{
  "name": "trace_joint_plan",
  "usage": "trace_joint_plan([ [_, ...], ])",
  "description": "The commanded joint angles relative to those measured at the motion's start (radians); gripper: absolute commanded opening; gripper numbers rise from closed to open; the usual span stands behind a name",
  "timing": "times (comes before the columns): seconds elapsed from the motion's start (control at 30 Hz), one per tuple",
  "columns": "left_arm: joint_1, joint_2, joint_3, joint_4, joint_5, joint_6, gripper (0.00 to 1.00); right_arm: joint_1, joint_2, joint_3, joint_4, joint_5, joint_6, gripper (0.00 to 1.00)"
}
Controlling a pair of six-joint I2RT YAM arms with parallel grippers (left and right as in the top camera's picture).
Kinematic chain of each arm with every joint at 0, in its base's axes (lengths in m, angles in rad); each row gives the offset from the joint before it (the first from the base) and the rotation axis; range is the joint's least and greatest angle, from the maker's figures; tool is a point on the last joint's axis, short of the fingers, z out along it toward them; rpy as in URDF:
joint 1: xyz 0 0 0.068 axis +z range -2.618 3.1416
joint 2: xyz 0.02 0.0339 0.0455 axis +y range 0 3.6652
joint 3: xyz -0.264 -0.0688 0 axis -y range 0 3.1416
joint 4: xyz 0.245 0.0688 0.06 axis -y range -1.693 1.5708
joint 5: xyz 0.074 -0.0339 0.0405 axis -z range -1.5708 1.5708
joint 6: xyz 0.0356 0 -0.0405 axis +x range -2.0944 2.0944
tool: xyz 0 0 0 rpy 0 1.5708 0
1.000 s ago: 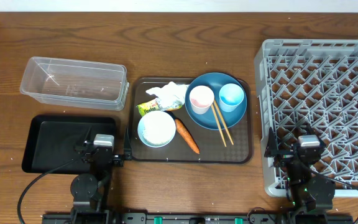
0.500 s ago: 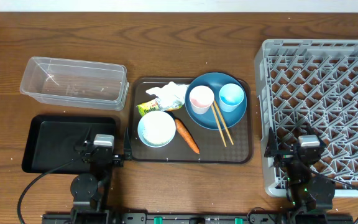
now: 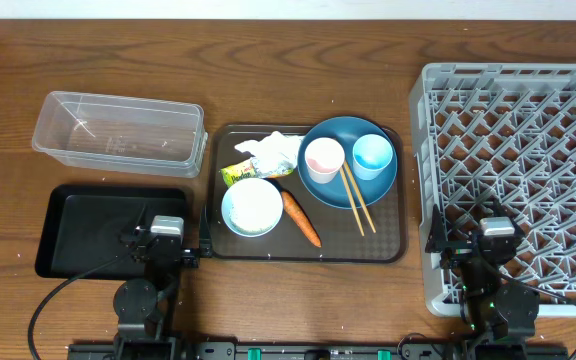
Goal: Sort waste into correct bins and load items into the dishwasher rack
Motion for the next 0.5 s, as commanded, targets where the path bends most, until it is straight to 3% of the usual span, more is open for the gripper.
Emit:
trace_joint_plan([
  [0.0,0.003,0.000,-0.010,-0.043,0.022,0.013,0.98,0.000,0.000,-0.002,-0.004,0.000,-0.004,0.99],
  [0.47,0.003,0.000,-0.010,-0.043,0.022,0.013,0.98,0.000,0.000,-0.002,-0.004,0.000,-0.004,0.99],
])
